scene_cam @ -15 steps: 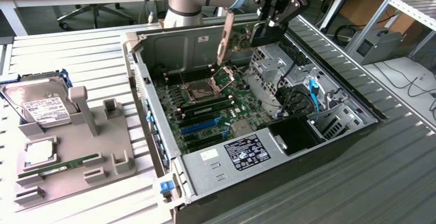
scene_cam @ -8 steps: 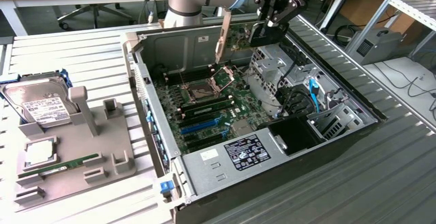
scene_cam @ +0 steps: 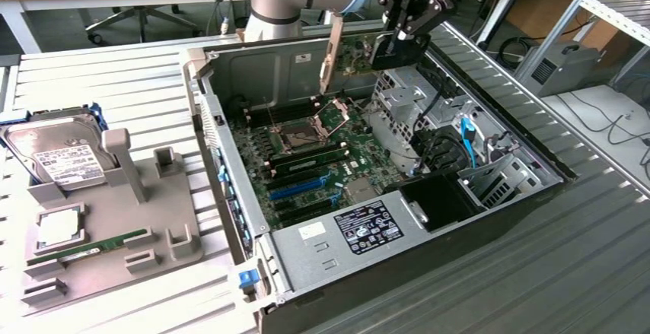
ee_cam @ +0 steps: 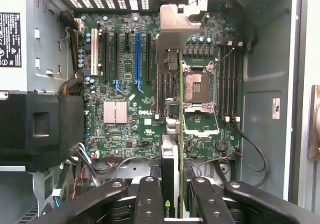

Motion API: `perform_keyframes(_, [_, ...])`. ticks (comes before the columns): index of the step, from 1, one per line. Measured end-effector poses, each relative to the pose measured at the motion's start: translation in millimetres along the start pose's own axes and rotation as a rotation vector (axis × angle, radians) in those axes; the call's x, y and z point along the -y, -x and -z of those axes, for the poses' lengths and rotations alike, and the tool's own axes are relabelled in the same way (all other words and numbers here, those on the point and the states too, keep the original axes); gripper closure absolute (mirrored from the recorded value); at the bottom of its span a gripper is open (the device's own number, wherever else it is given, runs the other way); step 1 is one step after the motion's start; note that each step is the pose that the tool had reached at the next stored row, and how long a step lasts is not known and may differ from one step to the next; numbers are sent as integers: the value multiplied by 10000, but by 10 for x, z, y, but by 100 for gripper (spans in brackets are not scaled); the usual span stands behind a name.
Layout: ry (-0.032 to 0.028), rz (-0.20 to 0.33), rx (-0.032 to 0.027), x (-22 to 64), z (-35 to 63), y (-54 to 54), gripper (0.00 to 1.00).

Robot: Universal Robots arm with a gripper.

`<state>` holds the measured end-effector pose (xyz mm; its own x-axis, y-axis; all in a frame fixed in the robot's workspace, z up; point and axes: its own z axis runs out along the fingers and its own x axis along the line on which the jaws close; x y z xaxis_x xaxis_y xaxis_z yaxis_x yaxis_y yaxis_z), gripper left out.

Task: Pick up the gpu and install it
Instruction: 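Insert the gpu into the slot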

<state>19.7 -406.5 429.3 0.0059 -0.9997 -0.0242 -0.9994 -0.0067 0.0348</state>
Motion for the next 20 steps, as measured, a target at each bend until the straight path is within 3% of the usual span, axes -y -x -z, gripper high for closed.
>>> perform_keyframes(5, [-2,-81,3,-41,-2,0,73])
perform_keyframes(20, [-11,-441,15,-318,-11,3,73])
